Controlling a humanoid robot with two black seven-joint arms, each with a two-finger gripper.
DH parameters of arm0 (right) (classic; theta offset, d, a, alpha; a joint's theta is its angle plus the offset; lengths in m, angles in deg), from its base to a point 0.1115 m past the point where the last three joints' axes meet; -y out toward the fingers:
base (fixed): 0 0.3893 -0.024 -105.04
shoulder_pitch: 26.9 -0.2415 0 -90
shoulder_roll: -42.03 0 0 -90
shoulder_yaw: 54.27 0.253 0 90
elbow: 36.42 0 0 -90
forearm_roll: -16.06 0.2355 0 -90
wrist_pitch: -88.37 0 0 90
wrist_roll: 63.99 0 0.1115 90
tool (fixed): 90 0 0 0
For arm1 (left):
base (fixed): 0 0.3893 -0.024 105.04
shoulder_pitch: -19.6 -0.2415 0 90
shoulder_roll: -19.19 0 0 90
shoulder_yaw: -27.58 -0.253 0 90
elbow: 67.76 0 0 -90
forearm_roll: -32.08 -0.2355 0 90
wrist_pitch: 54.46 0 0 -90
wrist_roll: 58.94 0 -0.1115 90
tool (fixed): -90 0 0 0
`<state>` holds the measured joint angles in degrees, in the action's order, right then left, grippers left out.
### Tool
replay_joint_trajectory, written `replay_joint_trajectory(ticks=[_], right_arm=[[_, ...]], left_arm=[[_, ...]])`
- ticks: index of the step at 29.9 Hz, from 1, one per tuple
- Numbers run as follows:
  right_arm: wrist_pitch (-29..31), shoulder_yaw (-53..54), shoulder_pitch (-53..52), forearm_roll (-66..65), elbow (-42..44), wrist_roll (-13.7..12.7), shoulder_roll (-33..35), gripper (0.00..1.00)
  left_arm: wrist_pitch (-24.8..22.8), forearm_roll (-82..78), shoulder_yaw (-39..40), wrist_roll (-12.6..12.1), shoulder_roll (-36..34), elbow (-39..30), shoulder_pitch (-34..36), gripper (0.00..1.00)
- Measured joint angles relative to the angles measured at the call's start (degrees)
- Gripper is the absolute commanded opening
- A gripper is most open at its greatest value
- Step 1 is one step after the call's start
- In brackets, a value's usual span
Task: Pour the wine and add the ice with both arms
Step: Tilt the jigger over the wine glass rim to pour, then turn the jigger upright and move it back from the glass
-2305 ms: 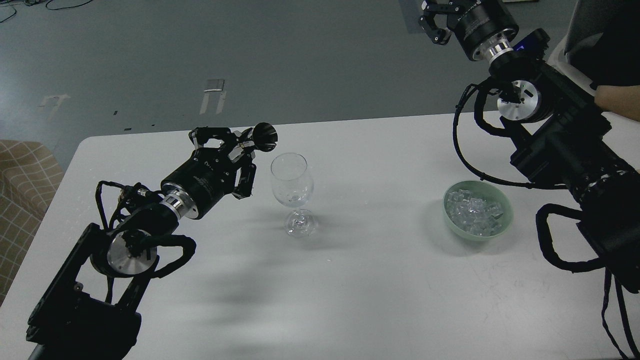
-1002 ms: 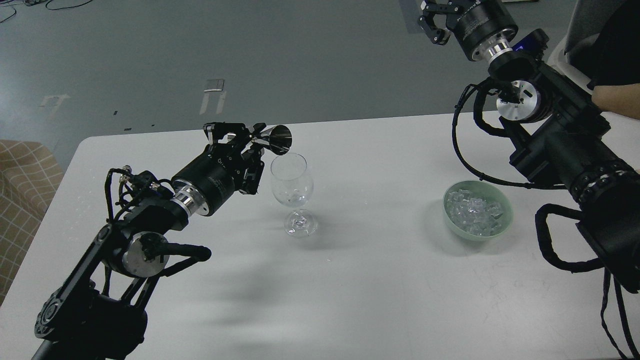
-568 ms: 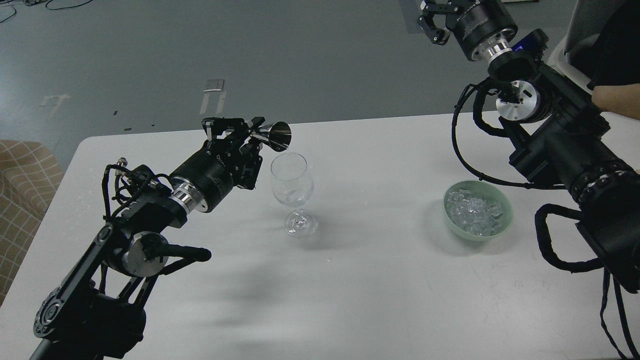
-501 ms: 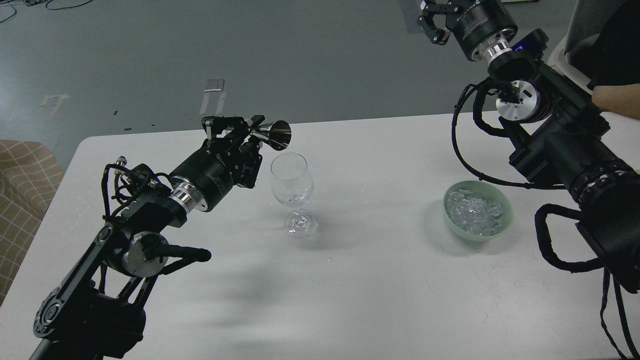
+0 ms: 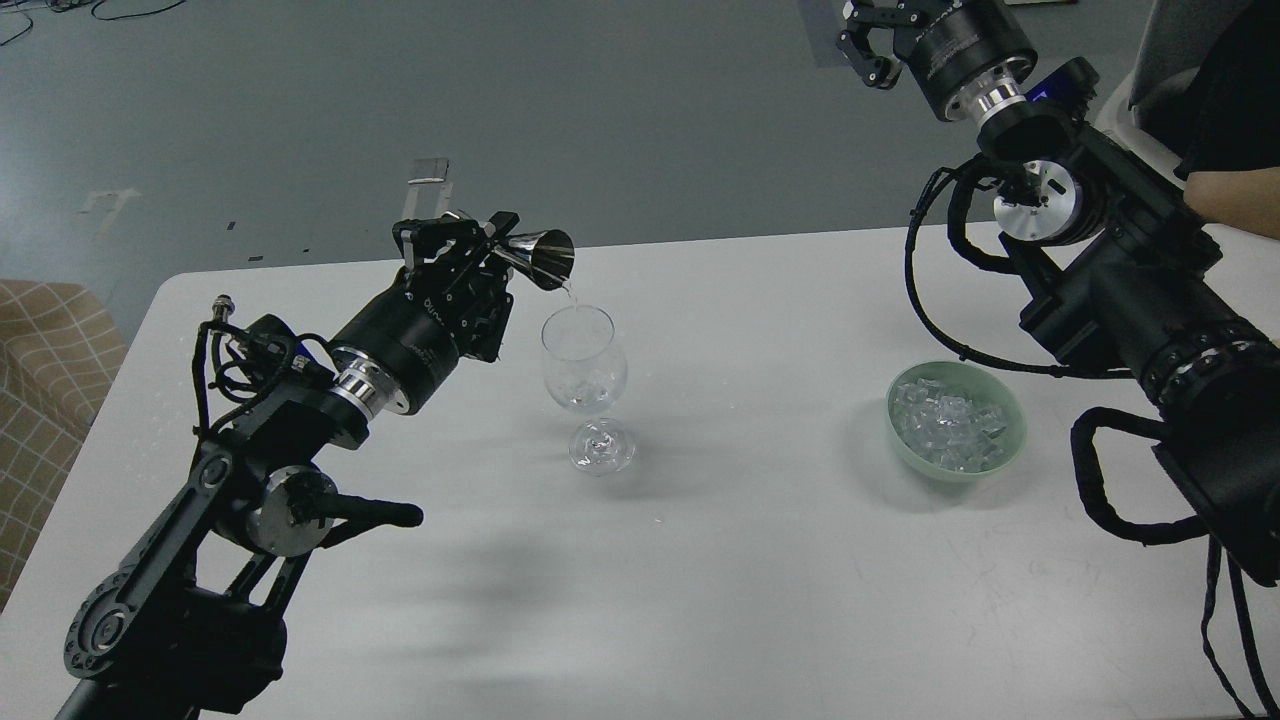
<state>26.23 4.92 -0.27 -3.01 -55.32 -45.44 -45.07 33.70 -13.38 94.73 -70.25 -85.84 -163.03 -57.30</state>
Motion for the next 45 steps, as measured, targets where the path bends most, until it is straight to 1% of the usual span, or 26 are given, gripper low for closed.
replay_joint_trajectory(ticks=[8, 21, 25, 33, 36, 39, 40, 42, 45], right_arm=[[0.0, 0.0, 0.0, 0.0, 0.0, 0.0, 0.0, 1.00], [0.0, 0.0, -0.3, 0.0, 0.0, 0.0, 0.0, 1.00], [0.0, 0.0, -0.3, 0.0, 0.0, 0.0, 0.0, 1.00], [0.0, 0.0, -0.4, 0.0, 0.0, 0.0, 0.0, 1.00], [0.0, 0.0, -0.4, 0.0, 0.0, 0.0, 0.0, 1.00], [0.0, 0.0, -0.4, 0.0, 0.0, 0.0, -0.1, 1.00], [0.0, 0.0, -0.4, 0.0, 0.0, 0.0, -0.1, 1.00], [-0.2, 0.0, -0.5, 0.0, 0.0, 0.0, -0.1, 1.00], [-0.3, 0.0, -0.5, 0.0, 0.0, 0.0, 0.0, 1.00]], left_arm=[[-0.6, -4.2, 0.0, 3.4, -1.1, 0.0, 0.2, 0.00], [-1.7, -12.6, -0.1, 6.6, -3.2, 0.0, 0.6, 0.00], [-2.5, -16.5, -0.1, 8.3, -4.0, -0.1, 0.6, 0.00], [-4.0, -22.9, -0.2, 9.7, -4.9, -0.5, 1.3, 0.00], [-4.3, -23.3, -0.3, 9.6, -5.0, -0.6, 1.4, 0.00], [-4.4, -21.1, 0.3, 8.3, -4.3, -0.7, 1.3, 0.00], [-4.4, -19.3, 0.6, 7.5, -4.0, -0.7, 1.1, 0.00], [-4.0, -11.5, 1.8, 5.1, -3.5, -0.7, 0.7, 0.00], [-3.2, 0.4, 5.3, 2.9, -3.1, -0.7, 0.3, 0.00]])
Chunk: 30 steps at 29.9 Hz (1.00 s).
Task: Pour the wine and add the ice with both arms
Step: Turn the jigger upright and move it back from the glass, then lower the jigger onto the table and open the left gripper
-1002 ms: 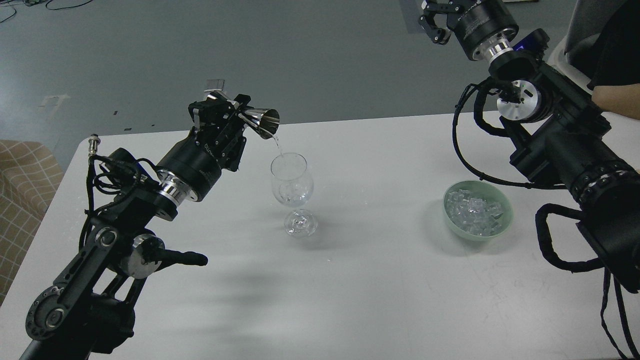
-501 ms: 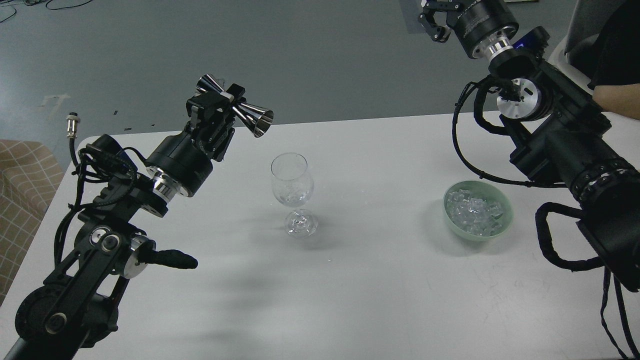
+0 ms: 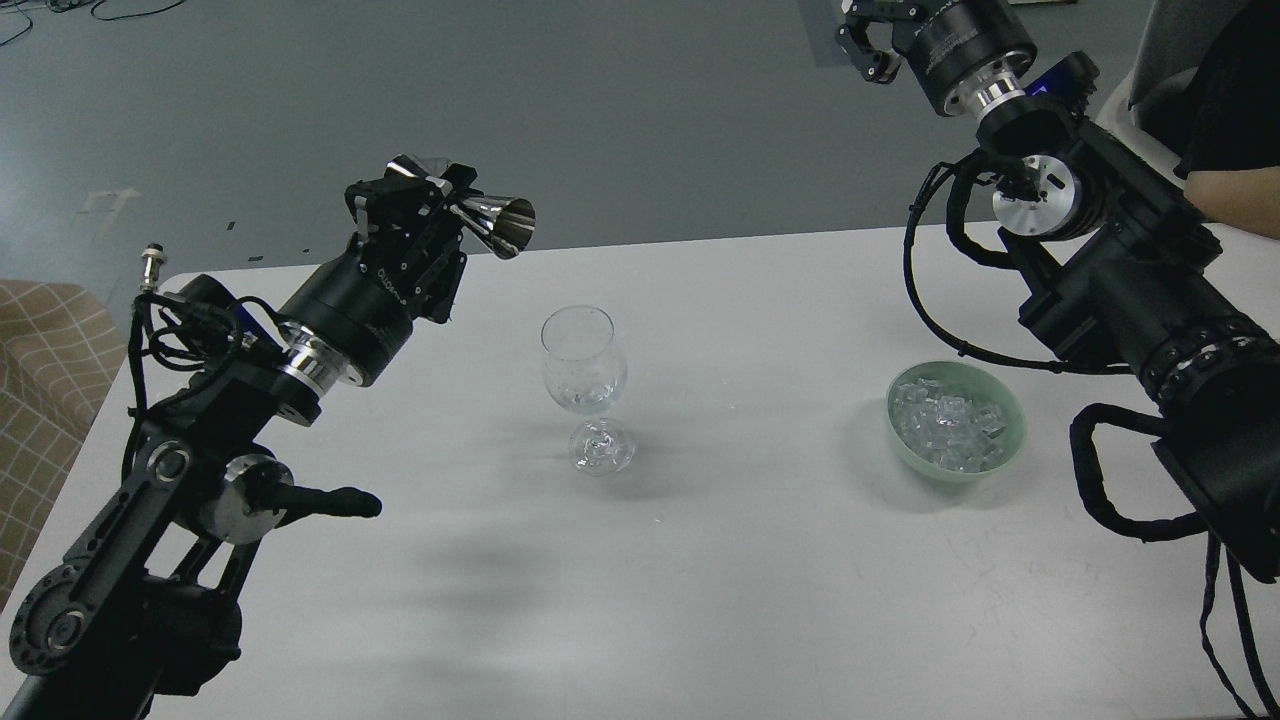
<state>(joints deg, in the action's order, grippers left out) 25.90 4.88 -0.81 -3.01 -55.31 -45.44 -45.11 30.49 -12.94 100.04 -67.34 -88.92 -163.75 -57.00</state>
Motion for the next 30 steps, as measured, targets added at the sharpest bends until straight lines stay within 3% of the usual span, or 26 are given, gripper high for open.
replay_joint_trajectory(ticks=[8, 19, 25, 30], right_arm=[[-0.1, 0.0, 0.0, 0.0, 0.0, 0.0, -0.2, 1.00], [-0.3, -0.1, 0.0, 0.0, 0.0, 0.0, -0.7, 1.00], [-0.4, -0.1, 0.0, 0.0, 0.0, 0.0, -0.7, 1.00], [-0.6, -0.1, 0.1, 0.0, 0.0, 0.0, -0.7, 1.00]], left_arm=[[5.9, 23.9, 8.9, -4.4, 0.4, 0.6, -2.7, 0.00], [7.1, 38.6, 18.3, -4.6, 6.7, 3.0, -14.9, 0.00], [6.5, 40.6, 19.1, -4.6, 8.9, 6.6, -16.9, 0.00], [6.3, 40.8, 19.4, -4.0, 10.0, 11.2, -17.0, 0.10]])
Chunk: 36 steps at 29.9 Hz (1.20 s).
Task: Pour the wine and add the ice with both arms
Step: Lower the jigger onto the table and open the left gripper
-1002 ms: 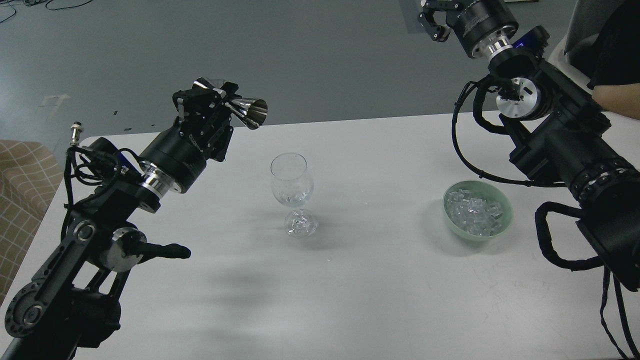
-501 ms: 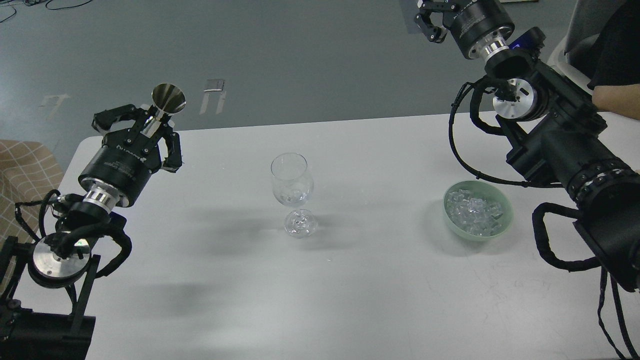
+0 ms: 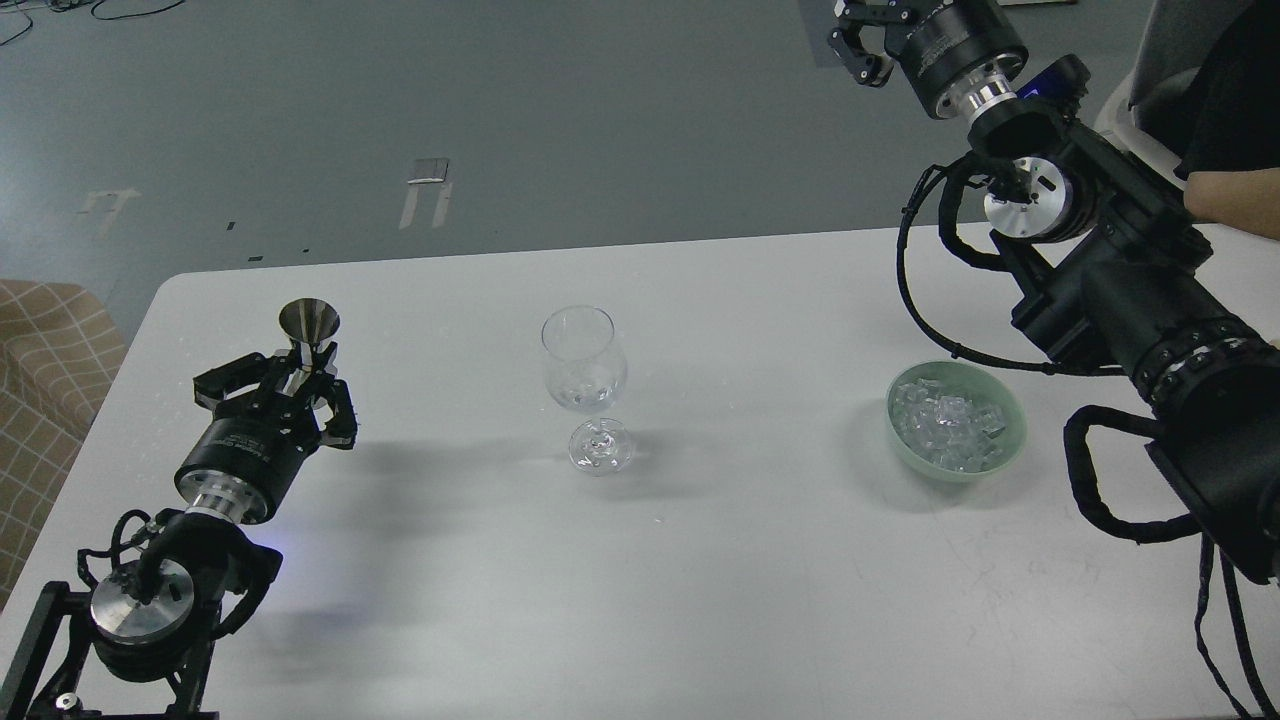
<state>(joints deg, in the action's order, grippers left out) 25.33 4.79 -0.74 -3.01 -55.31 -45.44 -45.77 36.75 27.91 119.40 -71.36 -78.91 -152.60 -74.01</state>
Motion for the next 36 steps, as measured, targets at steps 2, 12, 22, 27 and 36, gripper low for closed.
replay_joint_trajectory(ticks=[2, 12, 22, 27, 36], right_arm=[[0.0, 0.0, 0.0, 0.0, 0.0, 0.0, 0.0, 1.00], [-0.1, 0.0, 0.1, 0.0, 0.0, 0.0, 0.3, 1.00], [-0.3, -0.1, 0.2, 0.0, 0.0, 0.0, 0.2, 1.00], [-0.4, 0.0, 0.2, 0.0, 0.0, 0.0, 0.2, 1.00], [-0.4, 0.0, 0.0, 0.0, 0.0, 0.0, 0.2, 1.00]], left_arm=[[-0.1, 0.0, 0.1, 0.2, 0.6, 2.1, 0.0, 0.14], [-1.4, 0.0, 0.8, 1.2, 1.4, 6.6, 0.1, 0.41], [-1.3, 0.0, 1.1, 1.5, 1.5, 7.5, 0.5, 0.54], [-1.3, 0.0, 1.1, 1.6, 1.5, 7.8, 0.7, 0.56], [-1.3, -0.1, 1.2, 1.1, 1.3, 7.7, 1.0, 0.83]])
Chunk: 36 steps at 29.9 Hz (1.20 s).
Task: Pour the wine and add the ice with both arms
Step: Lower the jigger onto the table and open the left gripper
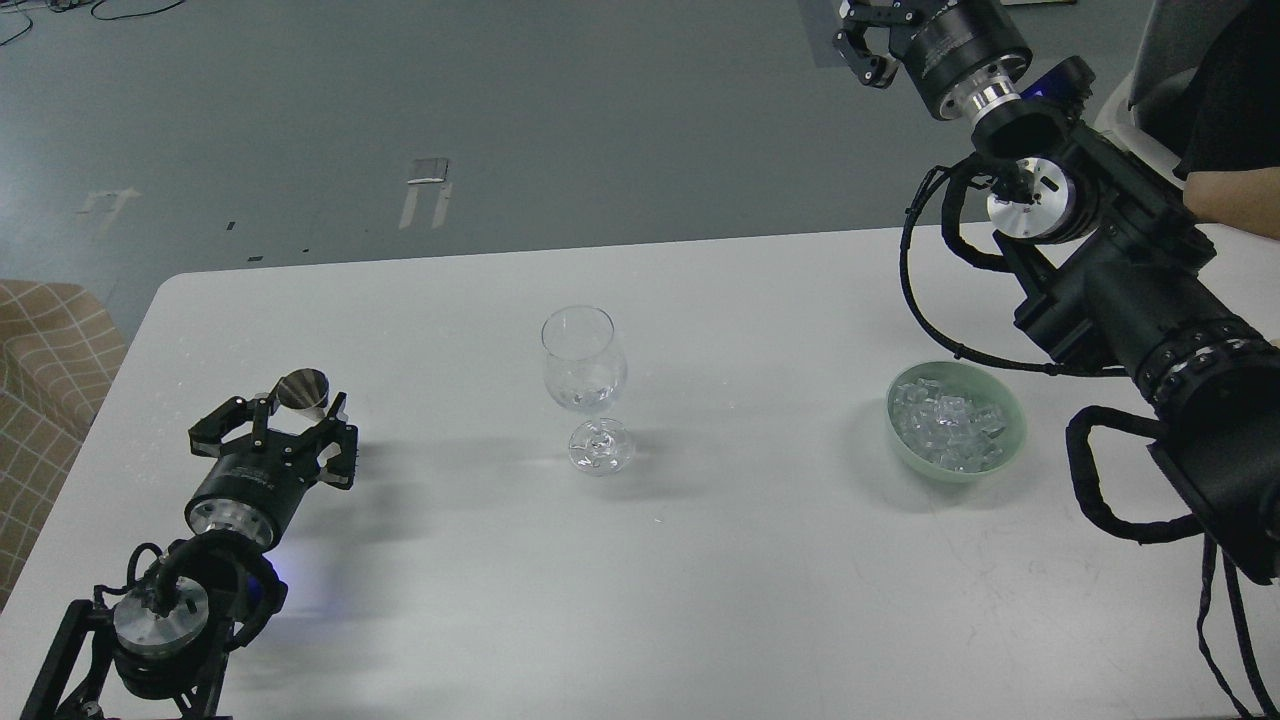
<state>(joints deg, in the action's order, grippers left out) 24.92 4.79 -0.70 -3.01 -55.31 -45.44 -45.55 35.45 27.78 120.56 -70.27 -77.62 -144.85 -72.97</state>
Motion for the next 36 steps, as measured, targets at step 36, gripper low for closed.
replay_joint_trajectory(ticks=[36], right_arm=[[0.2, 0.0, 0.3, 0.1, -0.3, 0.0, 0.6, 1.00]], left_arm=[[-16.3, -0.8, 12.6, -9.0, -4.1, -5.6, -13.3, 0.98]])
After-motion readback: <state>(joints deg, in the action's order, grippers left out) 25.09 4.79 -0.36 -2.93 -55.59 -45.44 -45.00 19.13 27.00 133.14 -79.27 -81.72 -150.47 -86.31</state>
